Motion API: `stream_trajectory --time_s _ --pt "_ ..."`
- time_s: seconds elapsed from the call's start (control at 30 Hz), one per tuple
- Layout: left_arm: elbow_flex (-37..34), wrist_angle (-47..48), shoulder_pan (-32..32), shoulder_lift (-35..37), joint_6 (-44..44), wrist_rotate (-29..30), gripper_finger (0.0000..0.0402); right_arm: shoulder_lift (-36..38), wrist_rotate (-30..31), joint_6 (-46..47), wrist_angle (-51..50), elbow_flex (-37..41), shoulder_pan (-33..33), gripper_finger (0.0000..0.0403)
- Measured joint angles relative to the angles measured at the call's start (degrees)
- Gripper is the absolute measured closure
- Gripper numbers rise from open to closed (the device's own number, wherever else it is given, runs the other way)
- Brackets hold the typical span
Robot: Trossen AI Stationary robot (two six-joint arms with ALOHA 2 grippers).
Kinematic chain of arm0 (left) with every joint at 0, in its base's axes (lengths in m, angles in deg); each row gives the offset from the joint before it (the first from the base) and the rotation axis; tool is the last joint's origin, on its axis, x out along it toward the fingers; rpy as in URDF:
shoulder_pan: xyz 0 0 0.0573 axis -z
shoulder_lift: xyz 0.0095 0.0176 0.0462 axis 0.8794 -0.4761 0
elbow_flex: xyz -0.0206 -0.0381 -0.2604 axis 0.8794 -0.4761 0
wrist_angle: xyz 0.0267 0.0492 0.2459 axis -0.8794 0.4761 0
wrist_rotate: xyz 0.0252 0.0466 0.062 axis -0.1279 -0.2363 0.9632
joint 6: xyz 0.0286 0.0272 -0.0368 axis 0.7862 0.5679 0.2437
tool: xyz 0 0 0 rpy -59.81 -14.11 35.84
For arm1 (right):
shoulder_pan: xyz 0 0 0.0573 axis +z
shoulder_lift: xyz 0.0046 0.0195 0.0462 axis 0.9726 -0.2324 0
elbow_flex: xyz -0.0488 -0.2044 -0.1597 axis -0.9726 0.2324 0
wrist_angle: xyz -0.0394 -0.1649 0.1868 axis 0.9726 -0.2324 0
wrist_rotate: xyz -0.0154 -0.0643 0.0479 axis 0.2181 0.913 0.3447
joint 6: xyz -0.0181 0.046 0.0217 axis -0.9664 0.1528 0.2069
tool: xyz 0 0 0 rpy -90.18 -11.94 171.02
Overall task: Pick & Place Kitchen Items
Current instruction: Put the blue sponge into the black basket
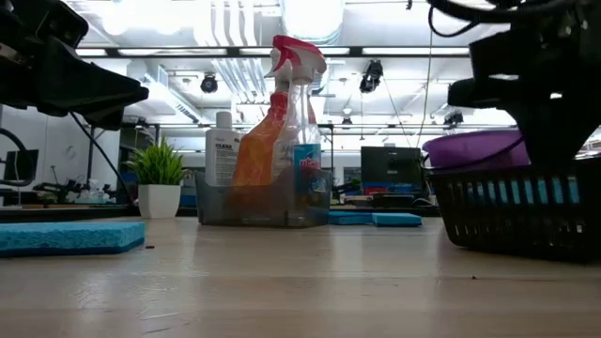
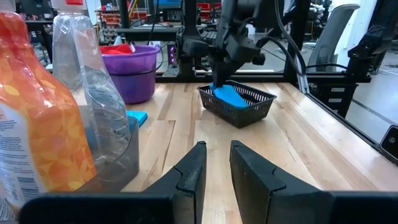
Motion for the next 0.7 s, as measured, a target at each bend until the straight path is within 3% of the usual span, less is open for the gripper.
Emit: stream_trajectory --time_s 0.7 --pt "0.0 0.02 -0.02 0.0 0.0 0.2 0.0325 -0.22 0.1 6.95 0.4 0.0 -0.07 0.038"
